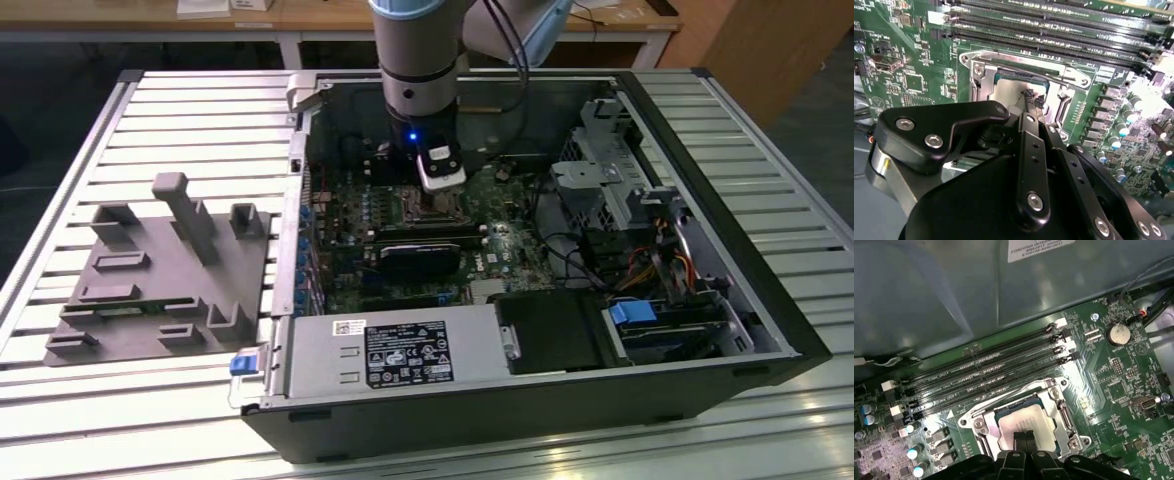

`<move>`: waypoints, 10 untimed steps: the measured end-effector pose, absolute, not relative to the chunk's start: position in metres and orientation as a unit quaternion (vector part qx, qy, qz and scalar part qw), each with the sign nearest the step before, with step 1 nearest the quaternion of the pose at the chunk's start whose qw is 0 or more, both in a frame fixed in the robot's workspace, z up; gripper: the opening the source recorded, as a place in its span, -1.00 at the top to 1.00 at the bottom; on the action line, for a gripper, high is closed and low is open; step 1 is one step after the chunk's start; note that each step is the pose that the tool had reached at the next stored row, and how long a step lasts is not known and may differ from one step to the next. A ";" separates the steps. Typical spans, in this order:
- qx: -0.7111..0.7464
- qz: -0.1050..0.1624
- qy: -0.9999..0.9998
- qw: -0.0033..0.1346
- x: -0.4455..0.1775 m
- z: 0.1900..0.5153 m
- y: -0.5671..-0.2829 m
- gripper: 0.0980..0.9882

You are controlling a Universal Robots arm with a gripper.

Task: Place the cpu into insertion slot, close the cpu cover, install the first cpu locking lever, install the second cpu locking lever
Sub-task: 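Install the first cpu locking lever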

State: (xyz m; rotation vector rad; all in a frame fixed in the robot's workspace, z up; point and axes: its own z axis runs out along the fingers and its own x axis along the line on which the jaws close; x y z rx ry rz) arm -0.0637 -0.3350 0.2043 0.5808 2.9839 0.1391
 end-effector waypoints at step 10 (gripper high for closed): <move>0.168 0.045 0.984 0.048 -0.059 0.206 -0.335 0.98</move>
